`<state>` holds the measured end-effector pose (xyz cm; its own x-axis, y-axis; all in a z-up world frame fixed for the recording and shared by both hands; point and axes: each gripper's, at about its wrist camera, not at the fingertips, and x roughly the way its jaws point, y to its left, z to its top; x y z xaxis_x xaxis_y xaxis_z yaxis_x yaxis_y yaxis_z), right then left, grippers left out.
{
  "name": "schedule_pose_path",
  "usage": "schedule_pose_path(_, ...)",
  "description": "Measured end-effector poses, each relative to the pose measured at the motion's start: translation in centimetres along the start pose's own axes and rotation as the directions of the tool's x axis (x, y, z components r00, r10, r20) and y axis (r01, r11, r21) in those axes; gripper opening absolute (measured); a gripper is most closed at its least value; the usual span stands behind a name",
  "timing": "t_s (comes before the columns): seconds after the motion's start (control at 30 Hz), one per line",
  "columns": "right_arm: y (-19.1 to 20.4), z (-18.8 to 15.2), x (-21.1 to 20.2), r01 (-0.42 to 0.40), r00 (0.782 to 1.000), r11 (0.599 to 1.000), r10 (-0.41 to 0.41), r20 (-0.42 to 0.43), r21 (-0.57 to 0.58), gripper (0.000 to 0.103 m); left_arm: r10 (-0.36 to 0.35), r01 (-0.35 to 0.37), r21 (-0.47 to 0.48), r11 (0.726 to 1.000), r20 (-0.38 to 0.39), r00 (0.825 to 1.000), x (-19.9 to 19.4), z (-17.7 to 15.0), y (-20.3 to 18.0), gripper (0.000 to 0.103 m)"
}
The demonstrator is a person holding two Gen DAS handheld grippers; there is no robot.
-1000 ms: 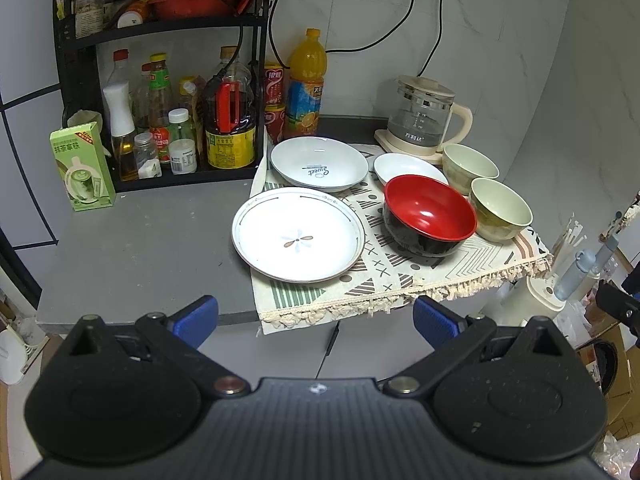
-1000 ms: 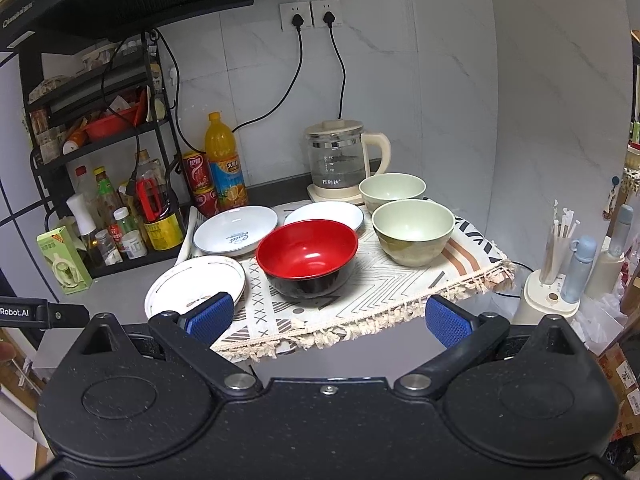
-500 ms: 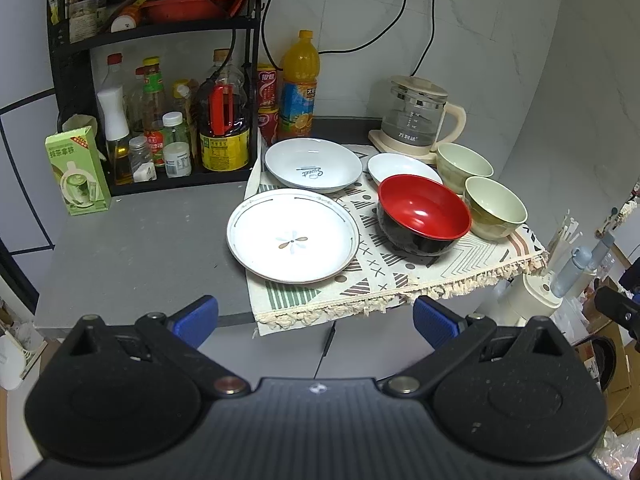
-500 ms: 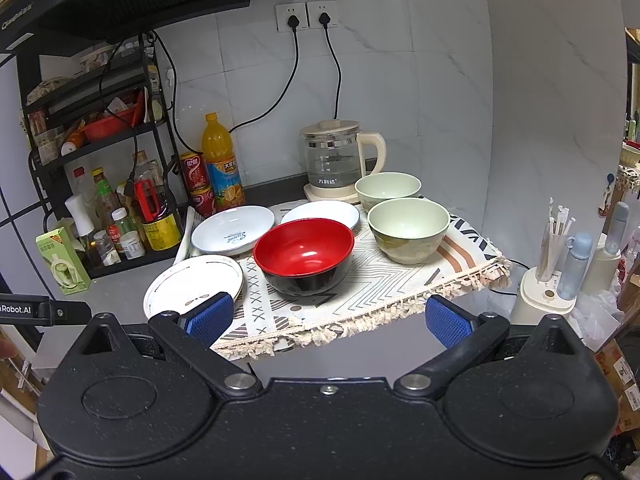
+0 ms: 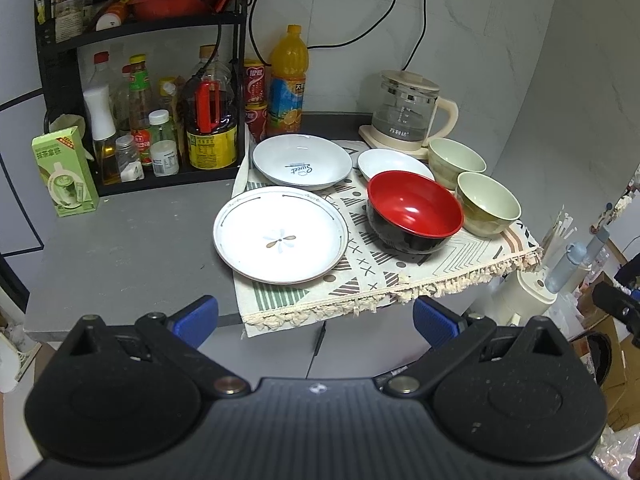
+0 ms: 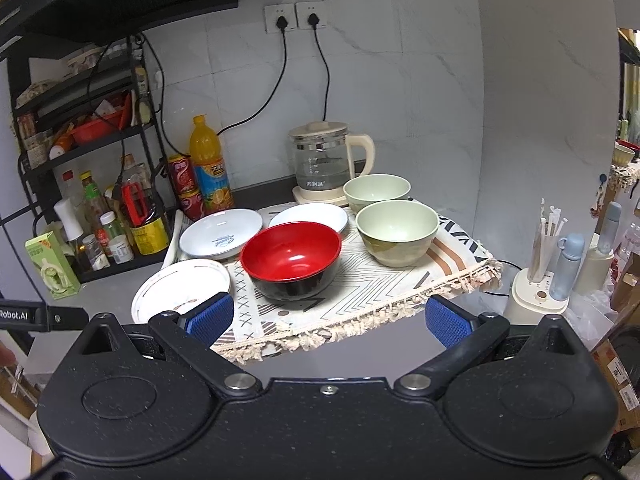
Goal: Organize plates and bowls
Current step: 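Move both grippers toward the large pale green bowl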
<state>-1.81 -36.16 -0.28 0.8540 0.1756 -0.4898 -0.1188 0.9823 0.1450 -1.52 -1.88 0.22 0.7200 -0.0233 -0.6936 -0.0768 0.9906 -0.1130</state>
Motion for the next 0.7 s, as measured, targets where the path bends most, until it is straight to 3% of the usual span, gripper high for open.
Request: schedule_pose_path(0.7, -1.1, 0.5, 3.9, 0.010, 0.997, 1.000, -0.010, -0.076, -0.005, 0.103, -0.018, 0.018, -0.007, 1.000, -0.049, 0.999, 4.3, 2.1, -0.9, 0.102)
